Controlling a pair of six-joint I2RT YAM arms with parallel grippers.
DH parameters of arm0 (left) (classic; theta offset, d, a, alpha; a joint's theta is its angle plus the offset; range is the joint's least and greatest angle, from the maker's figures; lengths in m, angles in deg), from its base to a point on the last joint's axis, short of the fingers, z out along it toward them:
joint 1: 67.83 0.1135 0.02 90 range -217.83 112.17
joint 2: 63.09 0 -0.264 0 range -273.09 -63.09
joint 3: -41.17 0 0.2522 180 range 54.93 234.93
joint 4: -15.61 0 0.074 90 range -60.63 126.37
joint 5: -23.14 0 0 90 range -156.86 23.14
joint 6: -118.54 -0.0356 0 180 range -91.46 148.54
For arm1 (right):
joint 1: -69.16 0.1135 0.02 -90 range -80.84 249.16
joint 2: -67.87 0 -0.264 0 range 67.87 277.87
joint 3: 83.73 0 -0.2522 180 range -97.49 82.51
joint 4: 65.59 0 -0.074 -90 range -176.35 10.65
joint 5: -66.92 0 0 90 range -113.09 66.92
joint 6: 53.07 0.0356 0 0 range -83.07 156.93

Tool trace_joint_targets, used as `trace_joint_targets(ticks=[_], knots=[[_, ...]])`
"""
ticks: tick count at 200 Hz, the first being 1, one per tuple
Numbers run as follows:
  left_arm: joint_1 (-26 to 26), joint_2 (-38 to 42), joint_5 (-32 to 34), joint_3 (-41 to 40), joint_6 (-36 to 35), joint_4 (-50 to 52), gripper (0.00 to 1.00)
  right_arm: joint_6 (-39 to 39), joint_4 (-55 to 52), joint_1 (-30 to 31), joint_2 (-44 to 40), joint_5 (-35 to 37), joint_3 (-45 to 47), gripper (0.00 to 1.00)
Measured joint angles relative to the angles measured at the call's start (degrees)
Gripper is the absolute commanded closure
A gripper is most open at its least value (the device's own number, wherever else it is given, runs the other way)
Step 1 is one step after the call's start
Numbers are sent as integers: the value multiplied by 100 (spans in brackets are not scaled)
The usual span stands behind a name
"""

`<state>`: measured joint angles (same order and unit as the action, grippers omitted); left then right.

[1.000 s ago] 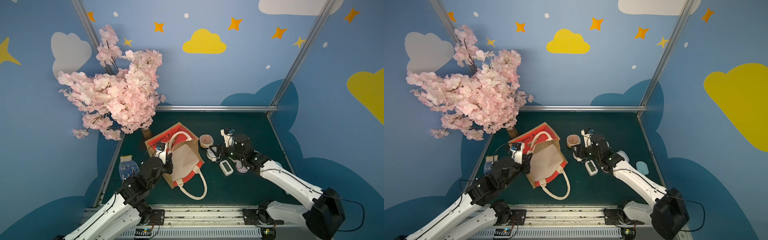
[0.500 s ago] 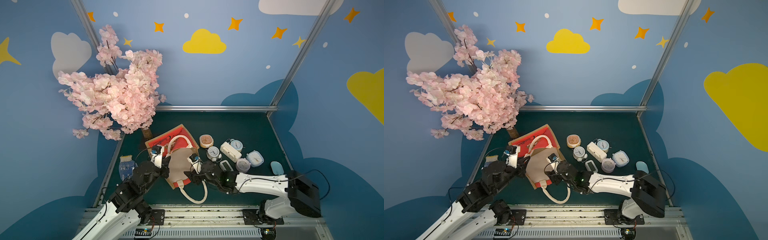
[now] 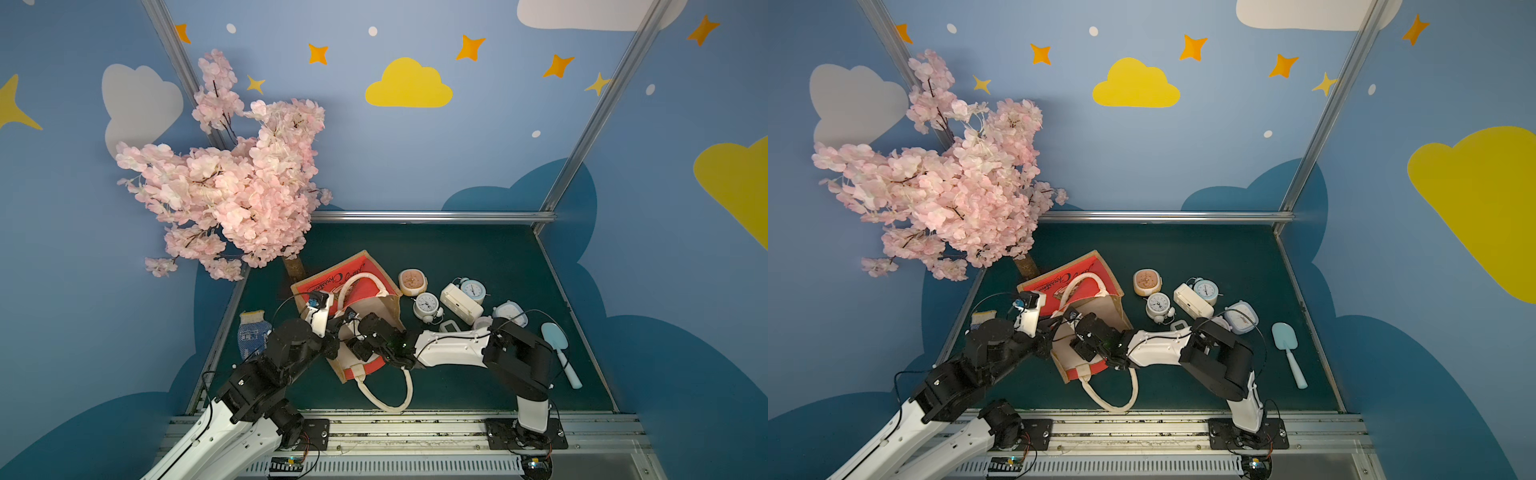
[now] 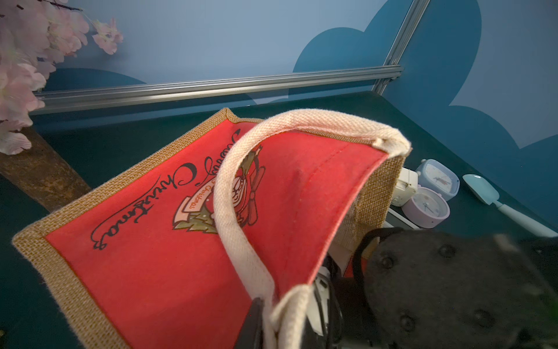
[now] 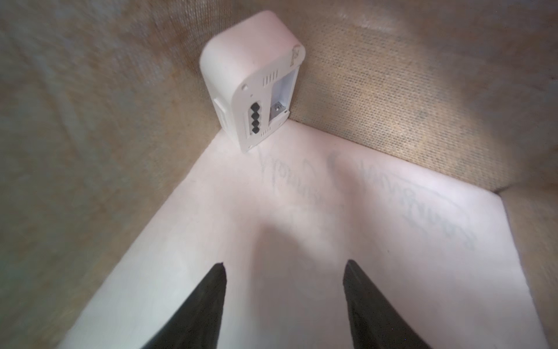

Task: Take the alarm clock out of the canvas bag
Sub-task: Pick up the alarm from the canvas bag.

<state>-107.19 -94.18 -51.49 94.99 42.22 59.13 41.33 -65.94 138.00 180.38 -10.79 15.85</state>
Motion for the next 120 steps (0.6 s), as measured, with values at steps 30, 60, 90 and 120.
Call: trace_joint_targets(ticks=[30, 60, 90, 120], knots=[[39, 50, -39, 0, 7, 55, 85, -162, 236, -79, 380, 83, -221, 23], [83, 90, -129, 0, 66, 118, 85, 155, 461, -219, 656, -39, -507, 20], [101, 74, -282, 2, 129, 105, 84, 570, 807, -269, 737, -267, -603, 19], [101, -57, -367, 4, 210, 31, 84, 916, 1123, -225, 800, -470, -664, 18]])
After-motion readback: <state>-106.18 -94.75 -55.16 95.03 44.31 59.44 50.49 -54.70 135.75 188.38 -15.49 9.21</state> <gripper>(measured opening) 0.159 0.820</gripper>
